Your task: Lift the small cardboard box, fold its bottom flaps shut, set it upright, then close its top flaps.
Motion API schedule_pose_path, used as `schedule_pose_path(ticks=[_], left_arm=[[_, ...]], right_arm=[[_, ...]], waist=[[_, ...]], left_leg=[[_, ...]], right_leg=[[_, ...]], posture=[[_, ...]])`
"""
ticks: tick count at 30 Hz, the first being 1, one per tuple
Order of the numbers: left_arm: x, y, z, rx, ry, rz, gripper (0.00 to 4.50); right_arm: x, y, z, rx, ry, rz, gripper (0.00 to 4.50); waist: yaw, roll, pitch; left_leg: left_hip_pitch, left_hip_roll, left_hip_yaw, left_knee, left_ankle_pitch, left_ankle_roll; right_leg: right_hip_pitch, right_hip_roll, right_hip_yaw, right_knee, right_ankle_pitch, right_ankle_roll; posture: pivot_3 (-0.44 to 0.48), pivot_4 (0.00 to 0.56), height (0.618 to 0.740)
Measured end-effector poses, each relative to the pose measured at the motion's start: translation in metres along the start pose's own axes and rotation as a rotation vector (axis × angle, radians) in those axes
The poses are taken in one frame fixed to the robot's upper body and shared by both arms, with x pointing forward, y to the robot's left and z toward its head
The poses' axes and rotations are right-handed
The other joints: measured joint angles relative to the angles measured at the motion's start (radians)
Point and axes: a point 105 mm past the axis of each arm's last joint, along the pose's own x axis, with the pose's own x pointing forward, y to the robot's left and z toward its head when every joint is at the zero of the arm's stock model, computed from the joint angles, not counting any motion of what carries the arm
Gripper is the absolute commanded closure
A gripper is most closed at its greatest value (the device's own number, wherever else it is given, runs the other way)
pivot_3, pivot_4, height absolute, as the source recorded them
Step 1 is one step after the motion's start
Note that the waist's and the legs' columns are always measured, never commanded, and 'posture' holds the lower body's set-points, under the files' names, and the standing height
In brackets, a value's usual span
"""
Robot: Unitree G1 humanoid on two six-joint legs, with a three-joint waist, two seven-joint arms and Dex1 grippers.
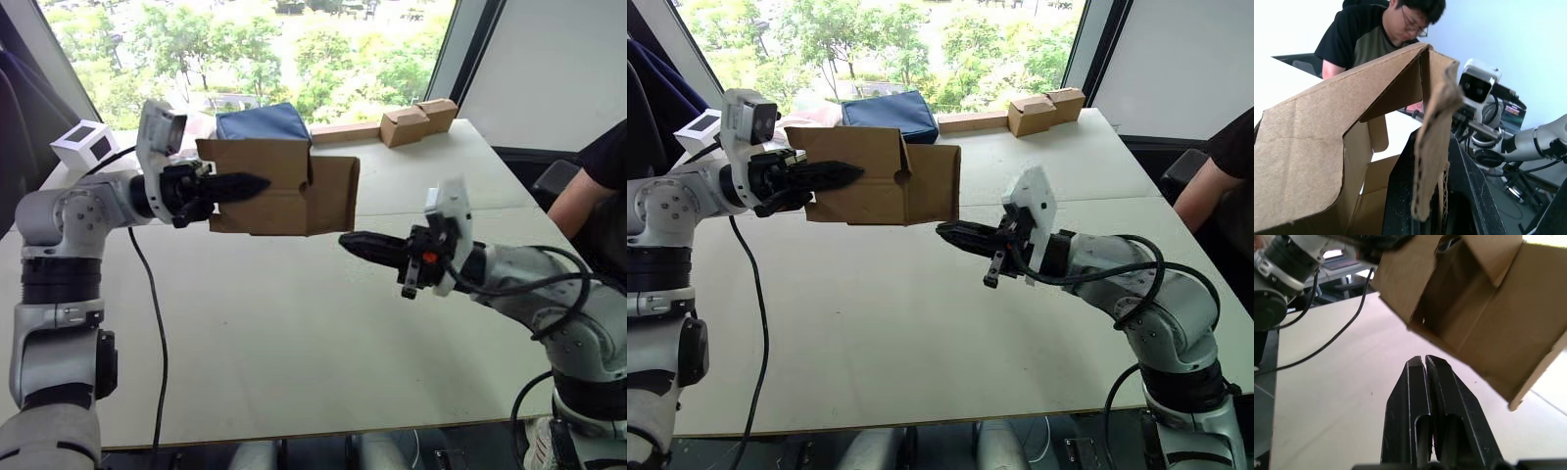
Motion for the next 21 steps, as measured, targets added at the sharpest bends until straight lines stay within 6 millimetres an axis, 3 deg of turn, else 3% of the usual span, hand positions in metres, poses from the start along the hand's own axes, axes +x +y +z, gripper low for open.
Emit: schedule_pose_path(ticks=[14,21], left_arm=[[0.007,-0.010,0.008,0.047,0.005,-0.037,4.50],[0.006,-0.010,0.008,0.048,0.007,-0.038,4.50]], right_arm=[[0.022,-0.014,0.005,-0.059,-0.062,-0.050,4.41],[0.028,-0.011,0.009,-0.046,-0.107,-0.038,4.41]], waist=[[0.001,0.000,0.000],[0.001,0.000,0.000]], left_leg=[[0.000,0.000,0.000,0.000,0.000,0.000],[0.000,0.000,0.000,0.000,0.000,0.000]], right_leg=[[0.000,0.000,0.000,0.000,0.000,0.000],[0.000,0.000,0.000,0.000,0.000,0.000]], posture=[[0.000,0.150,0.737],[0.000,0.150,0.737]])
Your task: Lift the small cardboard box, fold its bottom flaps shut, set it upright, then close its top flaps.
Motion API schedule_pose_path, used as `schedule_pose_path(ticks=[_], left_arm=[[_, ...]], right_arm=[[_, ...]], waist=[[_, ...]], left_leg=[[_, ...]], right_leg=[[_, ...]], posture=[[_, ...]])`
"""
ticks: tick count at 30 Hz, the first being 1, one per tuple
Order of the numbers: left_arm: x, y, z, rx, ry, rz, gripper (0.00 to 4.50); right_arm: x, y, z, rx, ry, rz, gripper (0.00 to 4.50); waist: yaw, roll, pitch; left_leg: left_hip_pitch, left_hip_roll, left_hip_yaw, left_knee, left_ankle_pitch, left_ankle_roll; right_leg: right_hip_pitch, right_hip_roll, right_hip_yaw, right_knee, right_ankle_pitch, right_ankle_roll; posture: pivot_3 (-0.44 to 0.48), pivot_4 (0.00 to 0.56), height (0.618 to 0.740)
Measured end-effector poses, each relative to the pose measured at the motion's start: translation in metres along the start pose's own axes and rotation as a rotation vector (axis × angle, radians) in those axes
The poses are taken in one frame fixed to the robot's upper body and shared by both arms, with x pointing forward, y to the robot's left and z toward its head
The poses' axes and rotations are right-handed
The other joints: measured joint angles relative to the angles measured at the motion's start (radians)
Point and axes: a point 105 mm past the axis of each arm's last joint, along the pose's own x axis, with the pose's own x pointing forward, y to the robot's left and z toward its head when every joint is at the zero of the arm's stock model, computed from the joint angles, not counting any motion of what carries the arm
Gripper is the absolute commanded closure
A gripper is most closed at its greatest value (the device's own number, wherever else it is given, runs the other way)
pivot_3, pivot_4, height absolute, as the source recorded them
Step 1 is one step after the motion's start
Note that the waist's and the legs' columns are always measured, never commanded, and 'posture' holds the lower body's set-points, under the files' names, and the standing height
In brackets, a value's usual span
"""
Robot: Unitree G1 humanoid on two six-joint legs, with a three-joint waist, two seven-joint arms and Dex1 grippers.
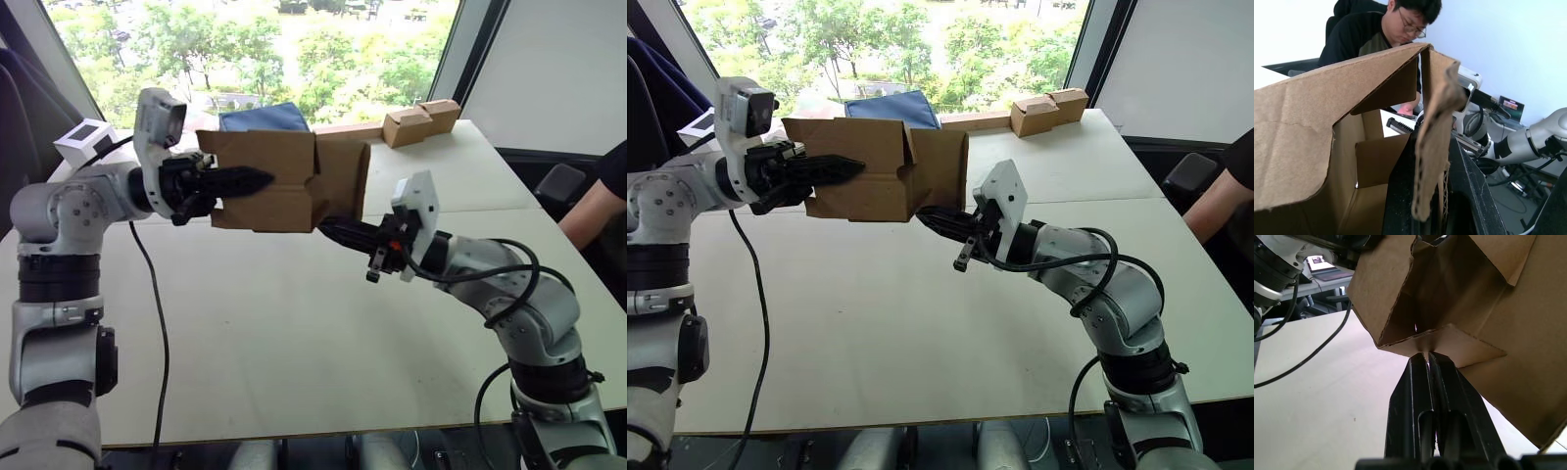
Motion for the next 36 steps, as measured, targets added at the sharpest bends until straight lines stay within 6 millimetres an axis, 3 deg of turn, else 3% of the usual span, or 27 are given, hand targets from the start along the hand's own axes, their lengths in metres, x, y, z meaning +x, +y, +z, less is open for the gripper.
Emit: schedule_pose_path(ticks=[19,24,30,36], left_arm=[[0.000,0.002,-0.003,0.002,-0.001,0.004,4.50],[0.000,0.002,-0.003,0.001,-0.003,0.006,4.50],[-0.002,0.004,-0.003,-0.002,-0.010,0.015,4.50],[-0.002,0.005,-0.002,0.000,-0.015,0.023,4.50]], right_arm=[[0.009,0.006,0.007,-0.026,-0.053,0.035,4.41],[-0.002,0.000,0.014,-0.015,-0.059,0.029,4.41],[-0.043,-0.036,0.037,0.056,-0.129,-0.087,4.41],[-0.062,-0.091,0.043,0.060,-0.239,-0.355,4.41]], waist=[[0.000,0.000,0.000],[0.001,0.000,0.000],[0.001,0.000,0.000],[-0.003,0.000,0.000]], left_leg=[[0.000,0.000,0.000,0.000,0.000,0.000],[0.000,0.000,0.000,0.000,0.000,0.000],[0.000,0.000,0.000,0.000,0.000,0.000],[0.000,0.000,0.001,-0.001,0.000,0.000]], right_leg=[[0.000,0.000,0.000,0.000,0.000,0.000],[0.000,0.000,0.000,0.000,0.000,0.000],[0.000,0.000,0.000,0.000,0.000,0.000],[-0.001,0.000,0.000,0.000,0.000,0.000]], posture=[[0.000,0.150,0.737],[0.000,0.150,0.737],[0.000,0.150,0.737],[0.000,0.150,0.737]])
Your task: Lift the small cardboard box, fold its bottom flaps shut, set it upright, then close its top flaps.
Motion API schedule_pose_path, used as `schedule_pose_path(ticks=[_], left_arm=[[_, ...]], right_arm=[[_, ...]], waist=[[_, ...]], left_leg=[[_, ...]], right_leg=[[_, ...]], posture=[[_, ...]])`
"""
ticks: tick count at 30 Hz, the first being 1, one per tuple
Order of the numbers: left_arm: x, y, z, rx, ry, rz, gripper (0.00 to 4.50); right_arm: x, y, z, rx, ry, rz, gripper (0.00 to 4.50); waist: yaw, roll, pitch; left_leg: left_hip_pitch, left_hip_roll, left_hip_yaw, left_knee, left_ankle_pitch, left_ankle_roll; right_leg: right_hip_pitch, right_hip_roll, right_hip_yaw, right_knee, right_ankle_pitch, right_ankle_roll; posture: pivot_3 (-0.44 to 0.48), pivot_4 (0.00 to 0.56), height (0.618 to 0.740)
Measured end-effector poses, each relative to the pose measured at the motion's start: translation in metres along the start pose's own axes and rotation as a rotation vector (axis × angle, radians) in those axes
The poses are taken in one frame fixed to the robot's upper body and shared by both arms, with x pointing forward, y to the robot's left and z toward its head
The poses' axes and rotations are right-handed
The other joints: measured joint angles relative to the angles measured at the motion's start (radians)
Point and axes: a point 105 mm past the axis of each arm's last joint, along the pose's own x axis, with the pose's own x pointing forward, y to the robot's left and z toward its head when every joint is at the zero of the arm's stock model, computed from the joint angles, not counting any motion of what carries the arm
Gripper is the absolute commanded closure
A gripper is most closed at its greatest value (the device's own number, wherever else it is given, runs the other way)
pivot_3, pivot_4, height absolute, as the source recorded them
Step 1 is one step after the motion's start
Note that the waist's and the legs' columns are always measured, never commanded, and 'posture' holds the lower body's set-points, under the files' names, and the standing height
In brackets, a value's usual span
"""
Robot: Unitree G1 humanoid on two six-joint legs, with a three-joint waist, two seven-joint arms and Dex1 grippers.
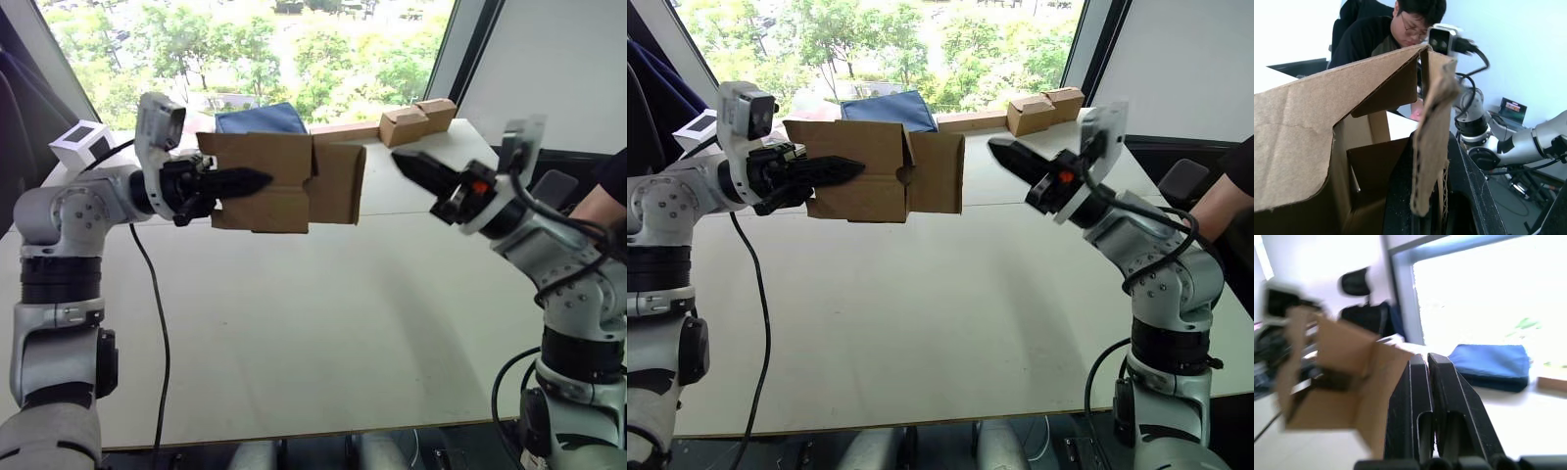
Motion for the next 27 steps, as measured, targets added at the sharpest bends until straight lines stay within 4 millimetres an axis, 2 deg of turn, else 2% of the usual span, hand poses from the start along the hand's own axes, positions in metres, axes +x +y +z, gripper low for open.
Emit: schedule_pose_path(ticks=[3,7,11,16,21,27], left_arm=[[0.001,0.000,0.000,0.000,-0.002,0.000,4.50],[0.002,0.000,0.000,-0.002,-0.006,-0.004,4.50],[0.002,0.001,0.000,-0.002,-0.006,-0.002,4.50],[0.001,0.003,0.000,-0.005,-0.012,0.005,4.50],[-0.001,0.006,0.001,-0.006,-0.026,0.011,4.50],[0.000,0.005,0.003,-0.002,-0.029,0.006,4.50]], right_arm=[[0.008,-0.009,-0.022,-0.040,0.067,-0.051,4.41],[0.022,0.006,-0.044,-0.022,0.105,-0.002,4.41],[0.028,0.026,-0.044,0.043,0.055,0.085,4.41],[0.020,0.056,-0.042,0.188,0.017,0.212,4.41],[0.010,0.067,-0.040,0.264,0.003,0.255,4.41],[0.013,0.072,-0.045,0.342,-0.021,0.238,4.41]], waist=[[-0.001,0.000,0.000],[-0.001,0.000,0.000],[0.002,0.000,0.000],[0.003,0.000,0.000],[0.002,0.000,0.000],[0.000,0.000,0.000]], left_leg=[[0.000,0.000,0.000,0.000,0.000,0.000],[0.000,0.000,0.000,0.000,0.000,0.000],[0.000,0.000,0.000,0.000,0.000,0.000],[0.000,0.000,0.000,0.000,0.000,0.000],[0.000,0.000,0.000,0.000,0.000,0.000],[0.000,0.000,0.000,0.000,0.000,0.000]], right_leg=[[0.000,0.000,0.000,0.000,0.000,0.000],[0.000,0.000,0.000,0.001,0.000,0.000],[0.000,0.000,0.000,0.001,0.000,0.000],[0.000,-0.001,0.000,0.001,0.000,0.000],[0.000,0.000,0.000,0.001,0.000,0.000],[0.000,0.000,0.000,0.001,0.000,0.000]], posture=[[0.000,0.150,0.737],[0.000,0.150,0.737],[0.000,0.150,0.737],[0.000,0.150,0.737],[0.000,0.150,0.737],[0.000,0.150,0.737]])
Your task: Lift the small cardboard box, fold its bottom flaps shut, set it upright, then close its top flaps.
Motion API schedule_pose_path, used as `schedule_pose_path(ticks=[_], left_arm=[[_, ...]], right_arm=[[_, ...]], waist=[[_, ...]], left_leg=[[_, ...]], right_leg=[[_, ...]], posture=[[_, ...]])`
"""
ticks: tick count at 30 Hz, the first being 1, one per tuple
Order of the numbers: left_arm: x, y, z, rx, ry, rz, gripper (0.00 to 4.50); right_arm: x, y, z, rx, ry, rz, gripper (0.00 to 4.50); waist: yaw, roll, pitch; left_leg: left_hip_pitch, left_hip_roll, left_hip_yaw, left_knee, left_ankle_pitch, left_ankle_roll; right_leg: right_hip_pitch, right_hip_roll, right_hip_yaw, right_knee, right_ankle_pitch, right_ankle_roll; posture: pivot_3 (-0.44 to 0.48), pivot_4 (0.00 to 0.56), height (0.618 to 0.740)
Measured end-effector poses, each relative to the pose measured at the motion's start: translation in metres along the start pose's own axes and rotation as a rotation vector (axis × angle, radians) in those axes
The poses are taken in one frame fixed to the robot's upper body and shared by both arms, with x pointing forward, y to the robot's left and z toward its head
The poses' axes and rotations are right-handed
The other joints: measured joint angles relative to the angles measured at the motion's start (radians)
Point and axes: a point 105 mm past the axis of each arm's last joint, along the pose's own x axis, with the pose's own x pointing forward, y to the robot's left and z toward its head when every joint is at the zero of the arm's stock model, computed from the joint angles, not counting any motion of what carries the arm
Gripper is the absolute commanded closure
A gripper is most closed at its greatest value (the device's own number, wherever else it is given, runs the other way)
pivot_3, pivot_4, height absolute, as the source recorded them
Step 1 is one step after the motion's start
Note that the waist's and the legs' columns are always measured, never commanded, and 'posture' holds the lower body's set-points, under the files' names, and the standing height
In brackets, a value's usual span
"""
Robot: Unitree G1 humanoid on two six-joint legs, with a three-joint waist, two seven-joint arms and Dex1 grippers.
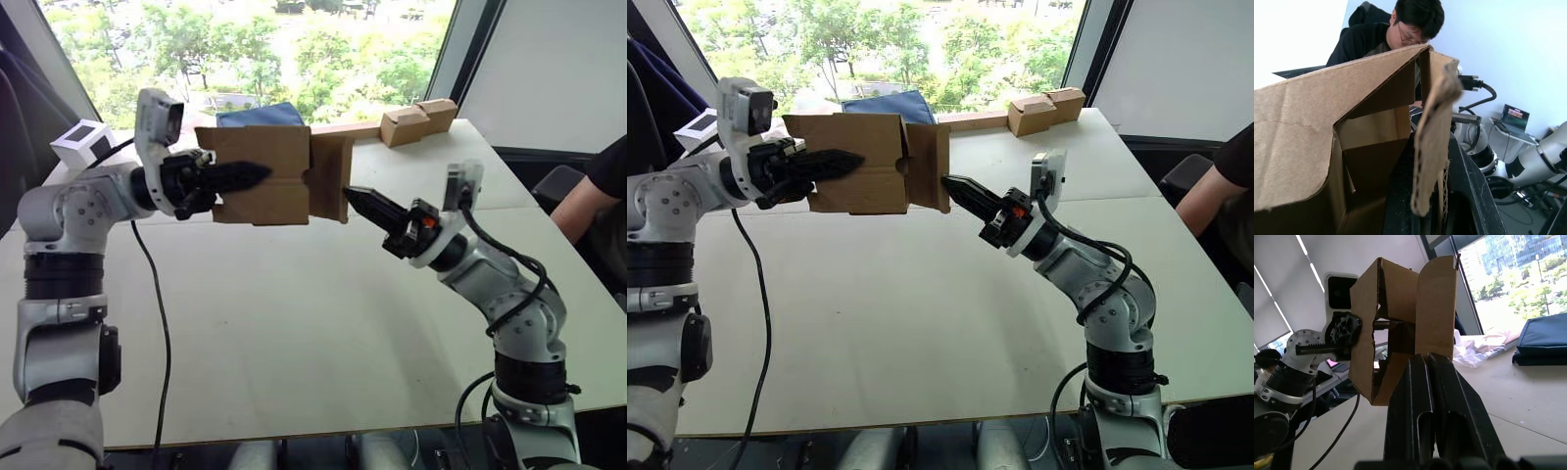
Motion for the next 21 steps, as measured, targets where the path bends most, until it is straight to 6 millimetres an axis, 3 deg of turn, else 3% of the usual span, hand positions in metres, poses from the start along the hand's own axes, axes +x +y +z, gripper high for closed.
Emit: schedule_pose_path(ticks=[11,18,21], left_arm=[[0.000,0.001,0.000,-0.002,-0.001,0.003,4.50],[0.000,0.001,0.000,-0.002,-0.001,0.004,4.50],[0.000,0.001,0.000,-0.001,-0.001,0.004,4.50]], right_arm=[[0.002,-0.002,0.003,0.085,-0.075,-0.017,4.41],[-0.019,-0.031,0.020,0.098,-0.144,-0.130,4.41],[-0.020,-0.044,0.022,0.062,-0.141,-0.187,4.41]], waist=[[0.001,0.000,0.000],[0.002,0.000,0.000],[-0.002,0.000,0.000]], left_leg=[[0.000,0.000,0.000,0.000,0.000,0.000],[0.000,0.000,0.000,0.000,0.000,0.000],[0.000,0.000,0.000,0.000,0.000,0.000]], right_leg=[[0.000,0.000,0.000,0.000,0.000,0.000],[0.000,0.000,0.000,0.000,0.000,0.000],[0.000,0.000,0.000,0.000,0.000,0.000]], posture=[[0.000,0.150,0.737],[0.000,0.150,0.737],[0.000,0.150,0.737]])
